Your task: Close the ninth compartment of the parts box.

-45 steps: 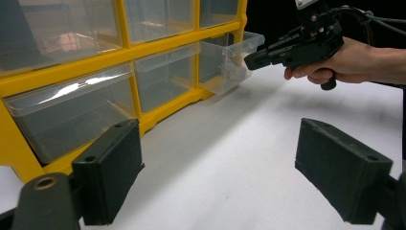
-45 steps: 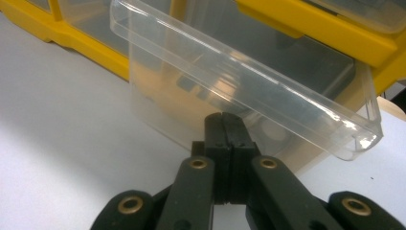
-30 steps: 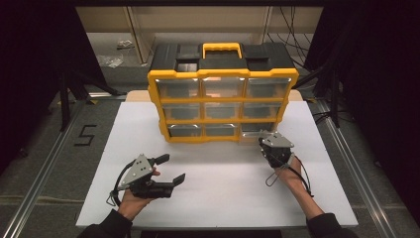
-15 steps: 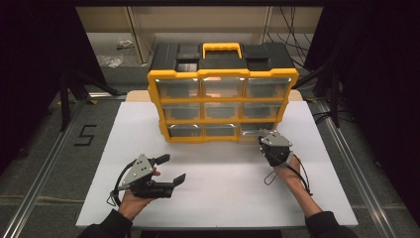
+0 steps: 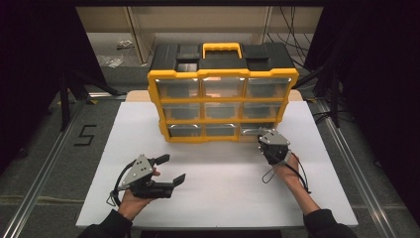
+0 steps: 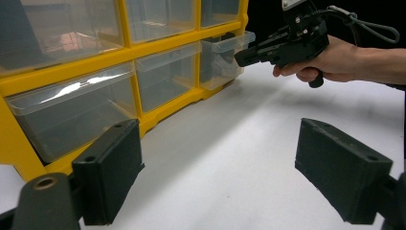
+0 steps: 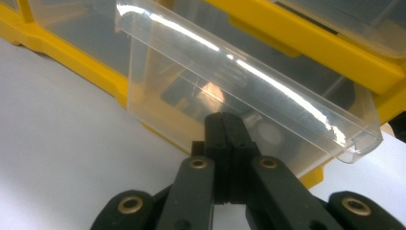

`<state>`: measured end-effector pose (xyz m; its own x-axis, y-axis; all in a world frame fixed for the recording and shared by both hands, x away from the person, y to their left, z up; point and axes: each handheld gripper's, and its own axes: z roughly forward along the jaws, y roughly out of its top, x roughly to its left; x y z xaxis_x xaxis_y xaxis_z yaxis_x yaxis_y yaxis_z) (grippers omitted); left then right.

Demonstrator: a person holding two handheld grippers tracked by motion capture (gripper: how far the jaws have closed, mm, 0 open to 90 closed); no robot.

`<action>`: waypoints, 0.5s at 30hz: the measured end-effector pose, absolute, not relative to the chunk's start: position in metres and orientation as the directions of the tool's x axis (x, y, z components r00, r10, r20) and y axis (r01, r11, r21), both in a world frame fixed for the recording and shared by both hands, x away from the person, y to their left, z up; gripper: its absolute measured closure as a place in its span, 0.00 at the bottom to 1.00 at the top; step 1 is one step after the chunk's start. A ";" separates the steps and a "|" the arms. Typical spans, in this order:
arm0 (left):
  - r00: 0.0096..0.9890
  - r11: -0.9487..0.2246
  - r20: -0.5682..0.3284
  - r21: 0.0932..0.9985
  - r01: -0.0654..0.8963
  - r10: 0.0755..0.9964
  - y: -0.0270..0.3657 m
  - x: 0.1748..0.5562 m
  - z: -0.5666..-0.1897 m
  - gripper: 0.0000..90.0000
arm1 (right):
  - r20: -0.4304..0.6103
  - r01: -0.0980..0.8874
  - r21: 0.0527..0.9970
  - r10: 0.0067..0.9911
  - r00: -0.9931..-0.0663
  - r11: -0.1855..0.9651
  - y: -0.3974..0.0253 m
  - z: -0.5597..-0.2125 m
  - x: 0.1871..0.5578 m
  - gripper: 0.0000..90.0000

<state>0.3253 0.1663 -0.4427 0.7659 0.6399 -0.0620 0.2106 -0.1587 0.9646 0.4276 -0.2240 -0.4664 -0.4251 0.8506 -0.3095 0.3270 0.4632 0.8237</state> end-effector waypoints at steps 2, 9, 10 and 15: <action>0.766 -0.159 -0.062 0.965 0.210 0.640 0.166 0.325 -0.443 0.17 | -0.309 0.327 0.824 0.851 -0.424 0.463 -0.224 -0.467 0.429 1.00; 0.767 -0.159 -0.062 0.965 0.210 0.639 0.166 0.325 -0.443 0.17 | -0.310 0.325 0.826 0.853 -0.420 0.460 -0.223 -0.467 0.432 1.00; 0.766 -0.159 -0.062 0.965 0.211 0.639 0.166 0.325 -0.443 0.17 | -0.312 0.324 0.826 0.852 -0.419 0.462 -0.223 -0.467 0.432 1.00; 0.766 -0.159 -0.062 0.965 0.210 0.640 0.166 0.325 -0.443 0.17 | -0.315 0.324 0.825 0.853 -0.416 0.462 -0.223 -0.468 0.435 1.00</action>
<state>0.3255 0.1659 -0.4429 0.7662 0.6397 -0.0619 0.2105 -0.1588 0.9646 0.4348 -0.2233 -0.4675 -0.4157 0.8533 -0.3148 0.3243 0.4624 0.8252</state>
